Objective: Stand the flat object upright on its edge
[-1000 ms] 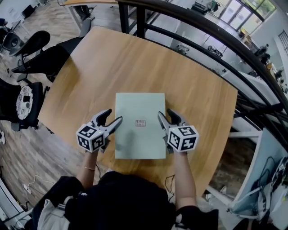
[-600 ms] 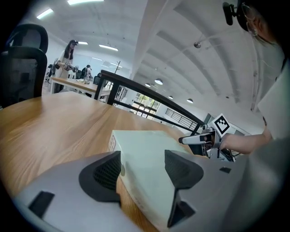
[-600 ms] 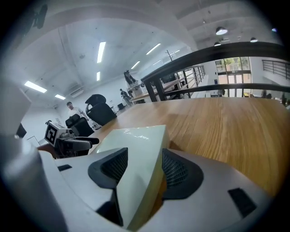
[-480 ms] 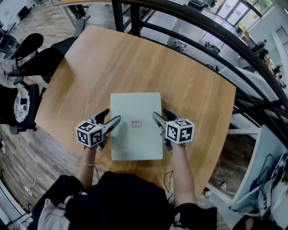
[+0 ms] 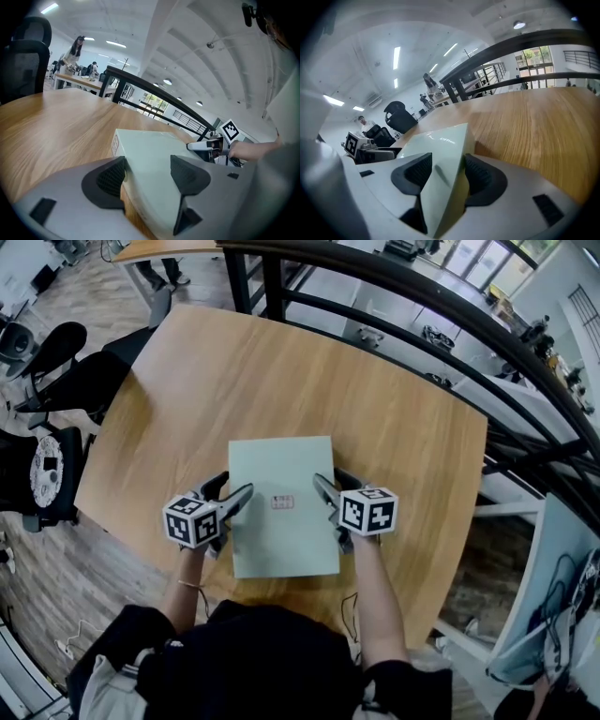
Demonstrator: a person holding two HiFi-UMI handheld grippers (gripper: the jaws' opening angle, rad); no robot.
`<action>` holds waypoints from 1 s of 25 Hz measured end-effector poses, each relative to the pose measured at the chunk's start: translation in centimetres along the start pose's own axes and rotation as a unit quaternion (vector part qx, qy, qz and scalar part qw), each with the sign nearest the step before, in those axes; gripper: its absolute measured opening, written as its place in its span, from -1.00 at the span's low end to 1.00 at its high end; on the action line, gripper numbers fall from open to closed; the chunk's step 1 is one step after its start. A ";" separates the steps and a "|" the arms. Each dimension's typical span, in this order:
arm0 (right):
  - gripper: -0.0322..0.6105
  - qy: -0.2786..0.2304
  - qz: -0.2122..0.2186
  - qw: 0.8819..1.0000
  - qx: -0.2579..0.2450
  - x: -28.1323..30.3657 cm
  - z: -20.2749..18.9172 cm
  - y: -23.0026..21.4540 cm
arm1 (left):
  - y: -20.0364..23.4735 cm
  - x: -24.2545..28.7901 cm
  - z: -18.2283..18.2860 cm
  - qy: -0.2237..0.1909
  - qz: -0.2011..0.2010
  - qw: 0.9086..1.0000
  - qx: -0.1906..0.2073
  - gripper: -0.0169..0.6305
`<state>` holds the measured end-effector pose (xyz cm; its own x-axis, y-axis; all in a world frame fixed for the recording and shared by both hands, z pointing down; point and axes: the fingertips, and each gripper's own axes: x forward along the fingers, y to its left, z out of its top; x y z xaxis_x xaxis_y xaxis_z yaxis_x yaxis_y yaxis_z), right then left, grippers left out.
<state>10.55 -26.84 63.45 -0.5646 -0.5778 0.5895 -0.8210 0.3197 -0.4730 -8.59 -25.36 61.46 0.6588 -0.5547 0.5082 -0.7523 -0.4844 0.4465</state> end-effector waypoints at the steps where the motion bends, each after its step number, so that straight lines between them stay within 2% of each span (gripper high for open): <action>1: -0.20 -0.006 -0.002 1.000 0.007 -0.2 0.1 0.0 | -0.1 0.0 0.0 0.003 0.001 1.000 0.002 -0.05; 3: -0.32 -0.023 -0.012 1.000 0.018 -1.0 0.7 0.1 | -0.2 0.0 0.2 0.002 0.003 1.000 -0.004 -0.05; 7: -0.38 -0.045 -0.013 0.999 0.019 -2.6 1.1 1.1 | -0.4 -0.7 1.0 -0.018 0.009 1.000 -0.023 -0.05; 25: -0.42 -0.106 -0.027 0.994 0.006 -8.1 1.9 4.2 | -3.8 -4.3 3.9 -0.052 -0.001 0.998 0.033 -0.12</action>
<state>11.80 -22.22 55.47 -0.4878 -0.7395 0.4639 -0.8482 0.2759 -0.4520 -8.62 -23.76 54.74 0.6586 -0.6193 0.4274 -0.7522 -0.5270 0.3955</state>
